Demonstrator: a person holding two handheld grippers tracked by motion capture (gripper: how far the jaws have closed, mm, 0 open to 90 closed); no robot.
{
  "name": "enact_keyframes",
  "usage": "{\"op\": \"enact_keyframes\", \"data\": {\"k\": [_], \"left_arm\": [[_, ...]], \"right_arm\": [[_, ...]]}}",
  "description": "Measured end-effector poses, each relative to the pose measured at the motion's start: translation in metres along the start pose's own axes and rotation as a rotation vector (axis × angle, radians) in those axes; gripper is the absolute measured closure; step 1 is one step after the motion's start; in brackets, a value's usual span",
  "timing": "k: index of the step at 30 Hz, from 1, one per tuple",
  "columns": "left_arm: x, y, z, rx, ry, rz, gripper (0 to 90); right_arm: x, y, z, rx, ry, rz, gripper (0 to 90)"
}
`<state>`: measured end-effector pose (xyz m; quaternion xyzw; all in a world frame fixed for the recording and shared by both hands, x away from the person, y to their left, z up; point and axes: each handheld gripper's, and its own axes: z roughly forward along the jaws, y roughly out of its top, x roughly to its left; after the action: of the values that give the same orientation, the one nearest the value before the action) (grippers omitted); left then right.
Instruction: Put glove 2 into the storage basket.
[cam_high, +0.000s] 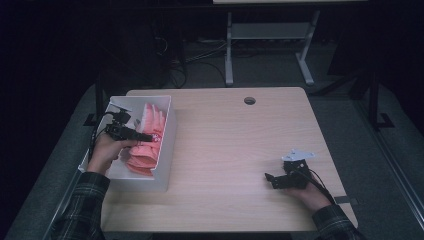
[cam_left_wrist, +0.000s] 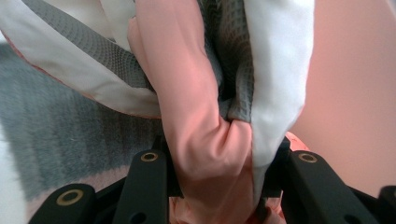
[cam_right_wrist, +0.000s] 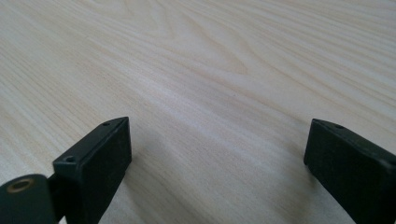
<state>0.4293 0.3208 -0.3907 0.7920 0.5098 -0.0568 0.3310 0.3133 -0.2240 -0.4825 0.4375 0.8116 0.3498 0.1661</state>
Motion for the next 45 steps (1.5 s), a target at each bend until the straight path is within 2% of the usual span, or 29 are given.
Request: {"op": "enact_keyframes", "data": {"k": [2, 4, 8, 15, 20, 23, 28, 35, 40, 45], "left_arm": [[0.003, -0.002, 0.008, 0.020, -0.006, 0.002, 61.8], [0.004, -0.004, 0.013, 0.017, -0.022, -0.012, 61.4], [0.005, -0.003, 0.017, 0.034, -0.009, -0.001, 58.3], [0.007, -0.004, 0.011, 0.010, -0.008, -0.013, 34.1], [0.008, -0.004, 0.000, -0.035, 0.041, -0.004, 18.3], [0.005, -0.002, -0.009, -0.062, 0.061, 0.002, 14.0], [-0.007, 0.006, -0.032, -0.133, 0.075, 0.036, 13.4], [-0.031, 0.019, -0.053, -0.171, 0.068, 0.116, 13.5], [-0.054, 0.026, -0.059, -0.212, 0.047, 0.186, 13.5], [-0.084, 0.035, -0.051, -0.239, 0.025, 0.257, 13.5]], "right_arm": [[0.000, 0.000, 0.000, 0.001, 0.000, 0.001, 6.9], [0.000, 0.000, 0.000, 0.000, 0.000, -0.001, 6.9], [0.000, 0.000, 0.000, -0.001, 0.000, -0.001, 6.9], [0.000, 0.000, 0.000, 0.000, 0.000, 0.001, 6.9], [0.000, 0.000, 0.000, 0.000, 0.000, 0.002, 6.9], [0.000, 0.000, 0.000, 0.000, 0.000, 0.001, 6.9], [0.000, 0.000, 0.000, 0.000, 0.000, -0.001, 6.9], [0.000, 0.000, 0.000, 0.000, -0.002, 0.002, 6.7], [0.000, 0.000, 0.000, 0.002, -0.003, 0.005, 6.3], [0.000, -0.001, -0.001, 0.004, -0.009, 0.011, 6.2]]}}
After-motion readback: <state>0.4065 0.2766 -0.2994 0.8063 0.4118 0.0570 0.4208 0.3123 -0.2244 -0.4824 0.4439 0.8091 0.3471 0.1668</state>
